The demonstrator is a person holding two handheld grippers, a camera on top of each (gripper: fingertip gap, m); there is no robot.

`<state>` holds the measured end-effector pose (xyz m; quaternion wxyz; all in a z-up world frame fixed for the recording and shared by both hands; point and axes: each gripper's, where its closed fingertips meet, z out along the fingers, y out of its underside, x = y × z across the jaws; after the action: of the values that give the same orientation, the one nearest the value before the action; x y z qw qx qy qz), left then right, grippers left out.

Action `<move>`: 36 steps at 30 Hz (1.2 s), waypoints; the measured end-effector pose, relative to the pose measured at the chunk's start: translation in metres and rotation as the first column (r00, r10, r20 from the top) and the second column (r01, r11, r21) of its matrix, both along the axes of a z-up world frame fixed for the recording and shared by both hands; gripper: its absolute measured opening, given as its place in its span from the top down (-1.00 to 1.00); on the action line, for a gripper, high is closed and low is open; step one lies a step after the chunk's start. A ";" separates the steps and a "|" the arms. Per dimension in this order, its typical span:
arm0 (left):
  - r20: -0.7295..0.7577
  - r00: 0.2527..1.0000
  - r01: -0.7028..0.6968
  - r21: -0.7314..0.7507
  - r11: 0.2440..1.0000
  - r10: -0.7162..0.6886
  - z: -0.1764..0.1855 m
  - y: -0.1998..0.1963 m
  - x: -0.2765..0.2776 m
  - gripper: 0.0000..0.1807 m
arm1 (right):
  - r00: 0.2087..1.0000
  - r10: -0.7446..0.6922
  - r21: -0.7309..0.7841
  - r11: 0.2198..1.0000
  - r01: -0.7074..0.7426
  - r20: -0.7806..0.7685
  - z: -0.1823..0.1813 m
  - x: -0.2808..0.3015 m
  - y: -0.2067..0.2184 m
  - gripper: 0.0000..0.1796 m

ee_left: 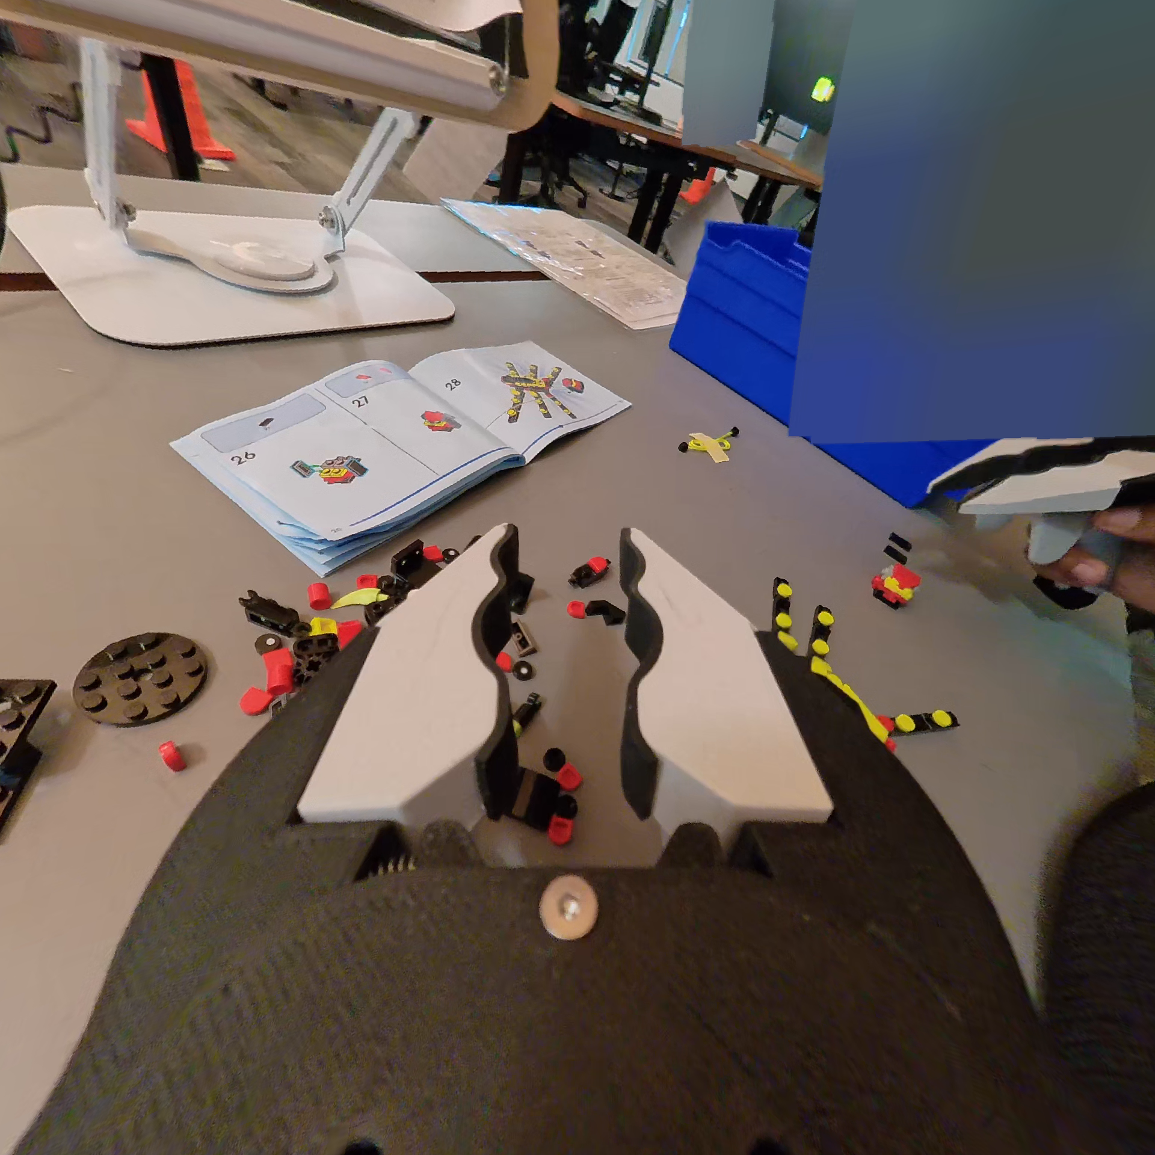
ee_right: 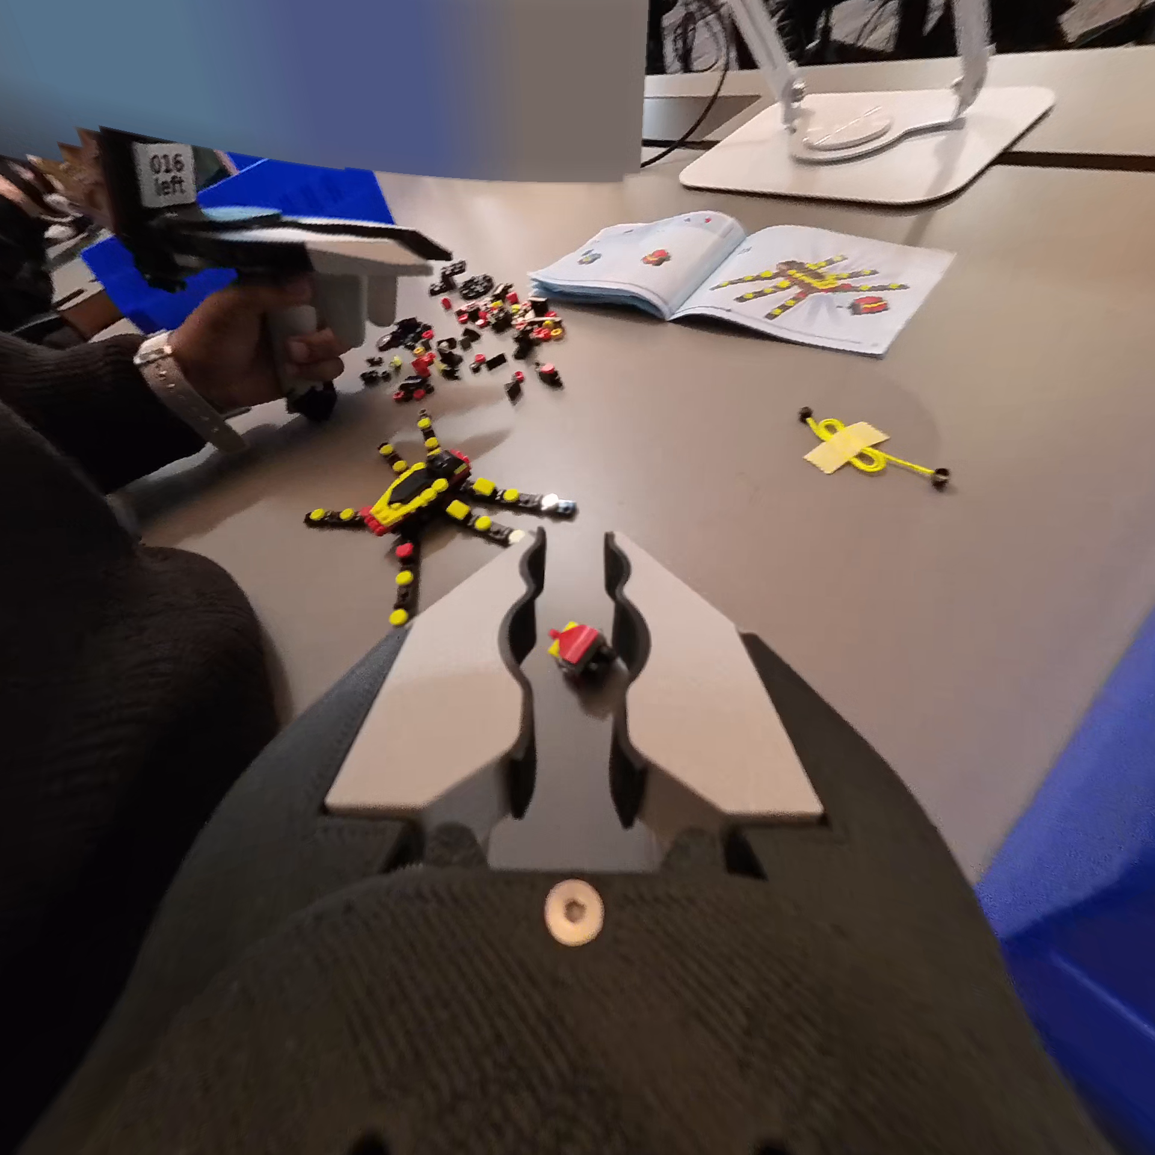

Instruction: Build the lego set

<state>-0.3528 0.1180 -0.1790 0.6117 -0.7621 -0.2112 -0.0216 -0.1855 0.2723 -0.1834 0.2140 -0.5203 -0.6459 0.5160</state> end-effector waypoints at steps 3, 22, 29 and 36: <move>-0.051 0.998 0.023 -0.036 0.999 -0.024 -0.001 0.004 0.007 0.67 | 0.997 0.065 0.019 0.998 -0.066 0.036 -0.006 0.004 -0.013 0.84; -0.066 0.997 0.036 -0.065 0.997 -0.041 -0.004 0.006 0.010 0.67 | 0.990 0.074 0.077 0.994 -0.083 0.119 -0.024 0.006 -0.016 0.86; -0.061 0.997 0.036 -0.066 0.997 -0.040 -0.005 0.006 0.009 0.67 | 0.990 0.008 0.054 0.998 -0.016 0.140 -0.026 0.004 -0.003 0.83; -0.058 0.997 0.038 -0.070 0.997 -0.042 -0.005 0.007 0.010 0.66 | 0.983 -0.035 -0.012 0.999 0.037 0.179 -0.024 0.004 -0.002 0.81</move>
<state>-0.3432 0.1248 -0.1844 0.5905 -0.7871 -0.1781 -0.0040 -0.1810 0.2704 -0.2079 0.1606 -0.5777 -0.6489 0.4684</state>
